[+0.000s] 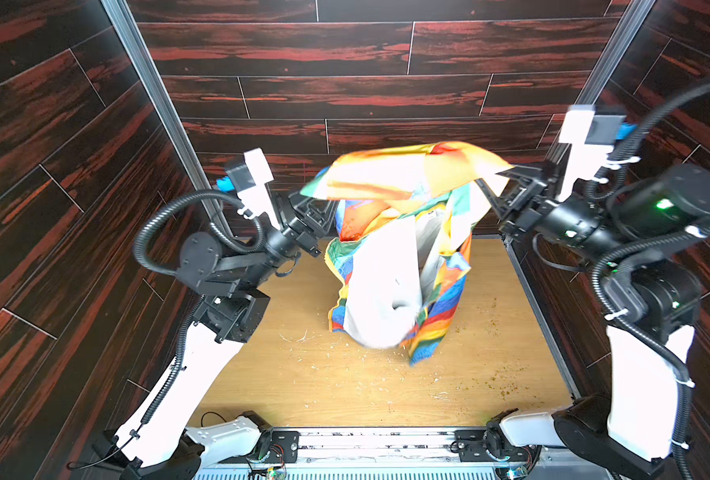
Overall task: Zip up the jacket
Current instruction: 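Lift the jacket high with both grippers, spreading it open, then lay the jacket flat on the table with both grippers and release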
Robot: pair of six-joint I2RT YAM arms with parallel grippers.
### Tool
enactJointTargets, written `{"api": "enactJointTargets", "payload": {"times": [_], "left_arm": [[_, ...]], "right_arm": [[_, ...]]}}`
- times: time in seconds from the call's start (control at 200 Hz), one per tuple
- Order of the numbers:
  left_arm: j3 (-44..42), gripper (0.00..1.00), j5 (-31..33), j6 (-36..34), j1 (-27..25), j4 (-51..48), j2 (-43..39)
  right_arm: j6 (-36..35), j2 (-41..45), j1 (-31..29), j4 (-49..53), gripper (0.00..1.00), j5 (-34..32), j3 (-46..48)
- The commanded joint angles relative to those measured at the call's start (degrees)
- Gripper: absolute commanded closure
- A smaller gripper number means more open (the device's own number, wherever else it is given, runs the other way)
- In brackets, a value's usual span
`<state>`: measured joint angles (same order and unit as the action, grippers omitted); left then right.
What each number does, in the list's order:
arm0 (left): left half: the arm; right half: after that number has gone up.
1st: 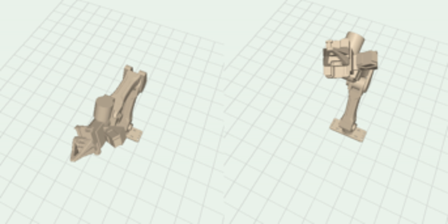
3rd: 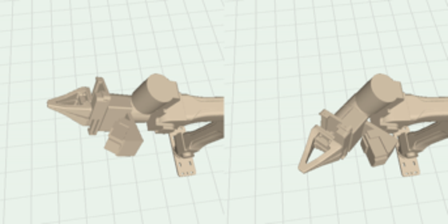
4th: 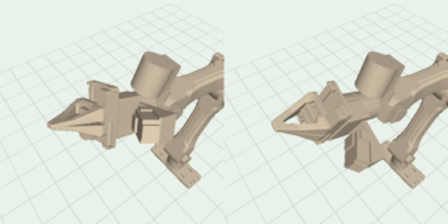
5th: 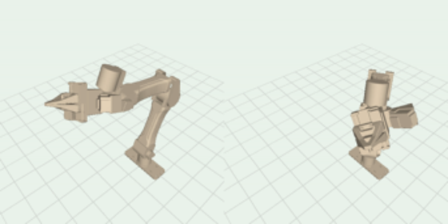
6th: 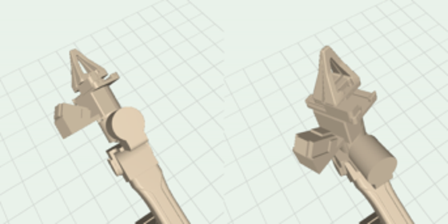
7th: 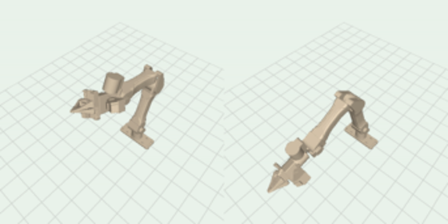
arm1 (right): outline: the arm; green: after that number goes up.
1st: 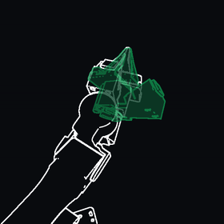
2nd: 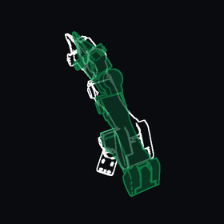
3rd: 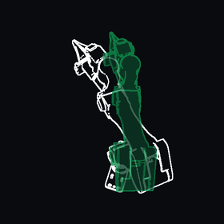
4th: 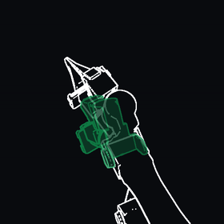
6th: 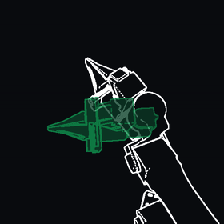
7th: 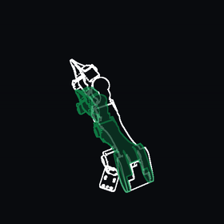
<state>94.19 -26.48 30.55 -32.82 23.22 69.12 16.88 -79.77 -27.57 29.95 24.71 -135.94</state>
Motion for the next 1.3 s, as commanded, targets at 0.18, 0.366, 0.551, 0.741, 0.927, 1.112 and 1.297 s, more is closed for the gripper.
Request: {"api": "enactJointTargets", "payload": {"times": [0.18, 0.366, 0.551, 0.741, 0.927, 1.112, 1.297], "left_arm": [[10.1, 1.00, 9.6, -3.6, -1.0, -3.1, 4.1], [9.1, 1.00, 21.6, -11.3, -1.2, -10.6, 8.3], [10.7, 1.00, 33.9, -18.5, -1.2, -17.2, 16.5], [17.7, 1.00, 52.5, -26.8, -1.0, -25.4, 30.1], [37.7, 1.00, 64.4, -28.6, 2.1, -37.3, 52.8], [67.2, 0.36, 62.0, -19.3, 9.0, -53.0, 74.9], [55.6, 0.01, 61.0, -12.4, 12.7, -51.4, 70.2]], "right_arm": [[3.6, -0.3, 0.6, -7.1, 1.00, -9.7, -3.4], [-0.6, -5.8, 0.6, -0.5, 1.00, -22.1, -0.8], [-3.2, -14.1, 1.8, 2.0, 1.00, -30.9, 4.5], [-0.5, -28.6, 6.3, 6.0, 1.00, -33.6, 3.2], [4.7, -50.6, 11.4, 16.0, 0.91, -36.4, -13.8], [9.7, -65.5, 16.5, 24.7, 0.26, -30.4, -32.0], [8.0, -56.0, 17.3, 19.9, 0.19, -28.5, -13.7]]}}
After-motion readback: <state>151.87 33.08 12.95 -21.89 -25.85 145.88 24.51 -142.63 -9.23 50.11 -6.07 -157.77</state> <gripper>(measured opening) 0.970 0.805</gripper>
